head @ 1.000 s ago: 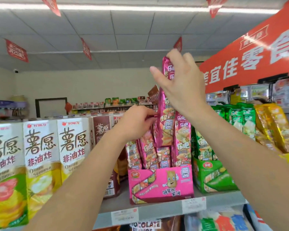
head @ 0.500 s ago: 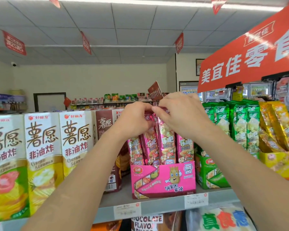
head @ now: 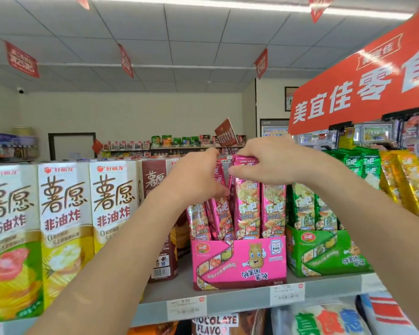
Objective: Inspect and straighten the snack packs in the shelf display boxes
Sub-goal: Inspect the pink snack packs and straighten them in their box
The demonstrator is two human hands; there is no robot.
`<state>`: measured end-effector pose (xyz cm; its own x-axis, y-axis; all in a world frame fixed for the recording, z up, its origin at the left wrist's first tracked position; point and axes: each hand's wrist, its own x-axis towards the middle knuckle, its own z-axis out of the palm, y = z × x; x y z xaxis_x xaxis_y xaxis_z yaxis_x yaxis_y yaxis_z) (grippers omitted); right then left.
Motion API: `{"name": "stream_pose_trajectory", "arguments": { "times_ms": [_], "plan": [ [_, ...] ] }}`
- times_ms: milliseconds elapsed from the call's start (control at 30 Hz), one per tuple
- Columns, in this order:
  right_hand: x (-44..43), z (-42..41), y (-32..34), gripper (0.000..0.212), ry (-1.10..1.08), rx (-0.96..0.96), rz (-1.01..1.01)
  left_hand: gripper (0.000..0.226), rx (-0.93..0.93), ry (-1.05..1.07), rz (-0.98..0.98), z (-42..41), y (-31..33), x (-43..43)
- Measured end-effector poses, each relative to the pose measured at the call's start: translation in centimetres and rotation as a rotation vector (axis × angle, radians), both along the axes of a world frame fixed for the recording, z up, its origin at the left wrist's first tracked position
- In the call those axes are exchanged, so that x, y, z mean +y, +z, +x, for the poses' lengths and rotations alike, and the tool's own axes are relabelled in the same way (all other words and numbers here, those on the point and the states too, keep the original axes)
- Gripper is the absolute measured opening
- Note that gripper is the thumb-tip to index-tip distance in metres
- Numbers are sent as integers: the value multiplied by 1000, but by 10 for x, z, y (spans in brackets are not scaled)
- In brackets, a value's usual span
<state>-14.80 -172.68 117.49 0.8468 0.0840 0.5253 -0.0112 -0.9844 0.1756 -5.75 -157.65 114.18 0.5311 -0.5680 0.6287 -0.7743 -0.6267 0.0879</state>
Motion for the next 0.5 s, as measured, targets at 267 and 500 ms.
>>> {"name": "stream_pose_trajectory", "arguments": {
  "times_ms": [267,500],
  "plan": [
    [-8,-16,7,33,133,178,230,57,-174,-126,-270,-20,10,12],
    [-6,-8,2,37,108,92,216,53,-173,-331,-631,-30,34,27]
  ]
}}
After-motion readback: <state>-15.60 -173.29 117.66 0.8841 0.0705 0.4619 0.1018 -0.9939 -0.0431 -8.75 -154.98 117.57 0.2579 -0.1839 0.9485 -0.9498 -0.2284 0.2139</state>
